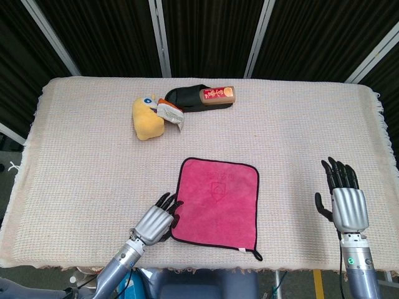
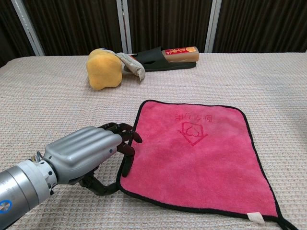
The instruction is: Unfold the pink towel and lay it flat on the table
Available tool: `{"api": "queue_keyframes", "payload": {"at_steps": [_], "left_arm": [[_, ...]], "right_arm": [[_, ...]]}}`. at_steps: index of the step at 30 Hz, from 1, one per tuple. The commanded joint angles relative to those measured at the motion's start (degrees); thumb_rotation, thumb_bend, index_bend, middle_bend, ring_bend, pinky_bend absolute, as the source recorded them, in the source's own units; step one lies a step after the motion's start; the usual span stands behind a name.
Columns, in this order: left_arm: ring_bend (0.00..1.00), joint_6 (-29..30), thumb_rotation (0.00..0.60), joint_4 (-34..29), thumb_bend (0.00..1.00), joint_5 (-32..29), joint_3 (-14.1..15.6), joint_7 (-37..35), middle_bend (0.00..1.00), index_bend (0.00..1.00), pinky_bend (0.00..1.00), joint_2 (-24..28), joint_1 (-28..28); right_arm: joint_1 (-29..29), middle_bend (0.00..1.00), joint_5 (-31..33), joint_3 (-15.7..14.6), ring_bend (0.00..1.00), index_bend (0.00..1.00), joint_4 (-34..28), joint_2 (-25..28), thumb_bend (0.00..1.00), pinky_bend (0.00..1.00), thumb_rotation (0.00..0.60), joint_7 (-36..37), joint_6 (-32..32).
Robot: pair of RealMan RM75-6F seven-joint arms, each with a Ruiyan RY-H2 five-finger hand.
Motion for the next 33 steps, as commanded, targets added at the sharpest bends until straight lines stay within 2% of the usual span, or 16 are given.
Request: {"api": "queue_keyframes", "payload": {"at_steps": [1,4,7,16,20,24,30,33], "left_arm": [[0.00,-0.88,0.600,-0.89,0.11,-0.71,0.03,0.78,0.05,0.21,0.00,0.95,-0.31],[0.00,-1.49,0.600,-1.99,0.06,-1.39,-0.16,2.07,0.02,0.09,0.00,1.91,-0.67],[0.00,-2.14,0.600,-3.13,0.03,-2.33,-0.25,3.47,0.00,0.03,0.00,2.95,-1.00],[0.00,-1.03,0.600,-8.18,0.03,-2.93,-1.59,3.79,0.00,0.00,0.00,7.67,-1.15],[0.00,3.73,0.600,-12.02,0.03,-0.50,-3.03,0.44,0.00,0.00,0.00,12.21,0.63],[0.00,8.11,0.600,-14.19,0.03,1.68,-3.29,-3.54,0.00,0.00,0.00,17.27,3.12],[0.00,16.08,0.600,-13.73,0.03,5.66,-1.33,-9.39,0.00,0.00,0.00,25.01,8.82],[0.00,22.22,0.600,-11.52,0.03,8.64,-0.32,-13.60,0.00,0.00,0.00,28.39,12.79]], "right_arm": [[0.02,0.05,-0.16,-0.06,0.00,0.01,-0.08,0.02,0.47,0.06,0.600,-0.06,0.02],[0.04,0.05,-0.26,-0.12,0.00,0.01,-0.08,0.03,0.47,0.06,0.600,-0.20,-0.02],[0.04,0.05,-0.24,-0.23,0.00,0.01,0.10,-0.16,0.47,0.06,0.600,-0.17,-0.12],[-0.16,0.05,-1.07,-0.65,0.00,0.01,0.21,-0.06,0.47,0.06,0.600,0.02,0.20],[-0.10,0.05,-0.96,-0.54,0.00,0.01,0.32,0.15,0.47,0.06,0.600,0.12,0.04],[0.03,0.05,-1.01,-0.66,0.00,0.01,0.49,0.44,0.47,0.06,0.600,0.40,-0.40],[0.33,0.05,-1.14,-1.53,0.00,0.01,0.36,1.51,0.47,0.06,0.600,0.27,-2.13],[0.12,0.05,-1.35,-2.31,0.00,0.01,0.02,2.23,0.47,0.06,0.600,-0.36,-2.63]]}}
